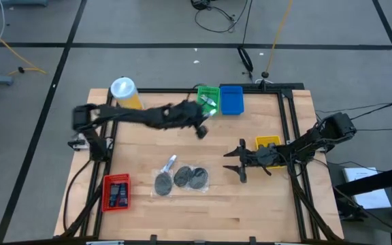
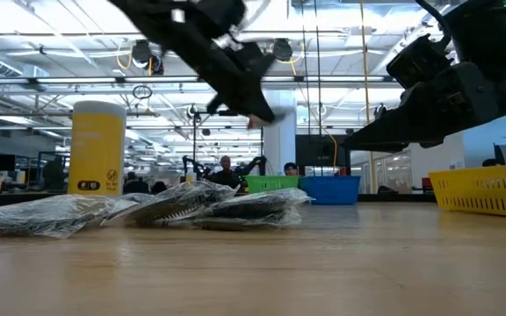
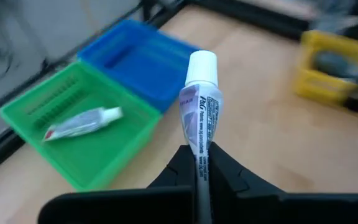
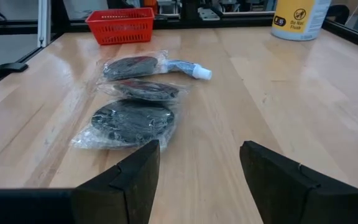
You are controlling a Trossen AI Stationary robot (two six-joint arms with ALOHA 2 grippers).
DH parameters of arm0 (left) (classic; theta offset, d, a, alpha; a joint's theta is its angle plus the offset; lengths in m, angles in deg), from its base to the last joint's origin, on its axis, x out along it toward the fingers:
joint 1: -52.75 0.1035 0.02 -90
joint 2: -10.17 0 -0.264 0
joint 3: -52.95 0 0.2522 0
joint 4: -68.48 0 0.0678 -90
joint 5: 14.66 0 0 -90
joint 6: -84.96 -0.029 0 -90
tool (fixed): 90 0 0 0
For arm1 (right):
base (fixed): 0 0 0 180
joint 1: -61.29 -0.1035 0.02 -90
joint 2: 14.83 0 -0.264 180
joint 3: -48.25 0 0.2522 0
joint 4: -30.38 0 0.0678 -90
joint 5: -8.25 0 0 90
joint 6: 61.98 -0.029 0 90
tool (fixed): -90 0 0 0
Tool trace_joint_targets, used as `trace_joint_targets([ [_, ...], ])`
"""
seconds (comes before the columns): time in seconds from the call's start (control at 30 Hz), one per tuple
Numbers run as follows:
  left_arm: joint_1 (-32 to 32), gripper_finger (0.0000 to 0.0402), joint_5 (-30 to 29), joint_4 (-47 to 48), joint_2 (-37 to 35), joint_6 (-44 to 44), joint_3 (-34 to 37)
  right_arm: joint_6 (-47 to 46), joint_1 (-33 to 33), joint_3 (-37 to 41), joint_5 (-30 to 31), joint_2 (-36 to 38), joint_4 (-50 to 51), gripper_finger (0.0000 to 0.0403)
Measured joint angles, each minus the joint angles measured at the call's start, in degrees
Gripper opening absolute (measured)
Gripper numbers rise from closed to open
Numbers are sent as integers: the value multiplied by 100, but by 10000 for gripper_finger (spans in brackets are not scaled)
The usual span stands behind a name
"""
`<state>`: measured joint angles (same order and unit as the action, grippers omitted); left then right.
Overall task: Pick & Place Travel size toiletries
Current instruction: Put the white toothpaste into the green basket
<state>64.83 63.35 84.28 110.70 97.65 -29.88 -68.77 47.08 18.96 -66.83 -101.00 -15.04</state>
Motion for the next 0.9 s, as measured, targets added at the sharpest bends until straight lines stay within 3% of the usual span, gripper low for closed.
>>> trace_joint_targets([
  [0.2,645,21,20,975,1262,537,-1671,-99,-9,0,-2,0,198,215],
  [0.33,988,37,452,1400,1770,921,-2336,-162,-9,0,-11,0,330,215],
  [0.53,1330,40,1108,1583,2115,1380,-2475,-173,-9,0,-17,0,384,215],
  [0.9,1412,42,1150,1585,2170,1475,-2476,-199,-12,0,-17,0,380,215],
])
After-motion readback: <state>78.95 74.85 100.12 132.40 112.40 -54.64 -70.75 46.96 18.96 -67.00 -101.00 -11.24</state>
